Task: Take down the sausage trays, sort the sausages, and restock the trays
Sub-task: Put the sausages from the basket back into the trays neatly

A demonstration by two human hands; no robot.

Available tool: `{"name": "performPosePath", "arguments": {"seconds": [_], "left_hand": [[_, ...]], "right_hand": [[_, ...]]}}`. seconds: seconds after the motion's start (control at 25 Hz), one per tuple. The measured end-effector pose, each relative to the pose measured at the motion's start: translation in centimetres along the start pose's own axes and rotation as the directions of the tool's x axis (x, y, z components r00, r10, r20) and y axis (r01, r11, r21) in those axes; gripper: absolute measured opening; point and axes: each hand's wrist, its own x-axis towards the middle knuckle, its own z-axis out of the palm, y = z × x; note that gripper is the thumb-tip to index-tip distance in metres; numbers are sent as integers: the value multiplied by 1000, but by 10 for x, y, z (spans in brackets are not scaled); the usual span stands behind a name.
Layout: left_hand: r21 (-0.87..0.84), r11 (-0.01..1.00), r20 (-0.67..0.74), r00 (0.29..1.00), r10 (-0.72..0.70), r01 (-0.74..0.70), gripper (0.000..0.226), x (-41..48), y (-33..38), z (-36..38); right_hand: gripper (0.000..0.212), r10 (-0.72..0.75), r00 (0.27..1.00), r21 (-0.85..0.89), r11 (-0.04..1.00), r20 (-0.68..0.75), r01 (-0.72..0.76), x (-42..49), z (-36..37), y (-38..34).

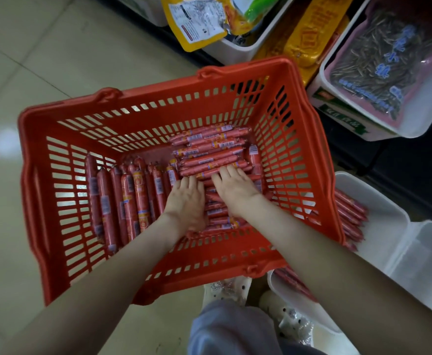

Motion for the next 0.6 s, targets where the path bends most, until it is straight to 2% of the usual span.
{"name": "performPosePath", "arguments": {"seconds": [0.16, 0.28, 0.4, 0.52, 0.6], "left_hand": [[-70, 997, -71, 997, 20, -25, 91, -2, 7, 8], [-107, 982, -107, 984, 142, -154, 77, 4, 9, 9], [-162, 972, -60, 985, 161, -168, 71, 9, 11, 7], [-231, 968, -71, 994, 84, -98, 57, 7, 12, -5], [-237, 966, -191, 980, 56, -102, 48, -1, 7, -28]], "right_hand": [[62, 55, 996, 47, 997, 74, -58, 0, 7, 1], [61, 59, 986, 100, 992, 159, -75, -1, 7, 0], [55, 57, 975, 102, 992, 216, -81, -1, 2, -3], [45, 49, 992, 72, 996, 117, -58, -10, -12, 0], [41, 43, 999, 74, 996, 3, -43, -24, -33, 6]]}}
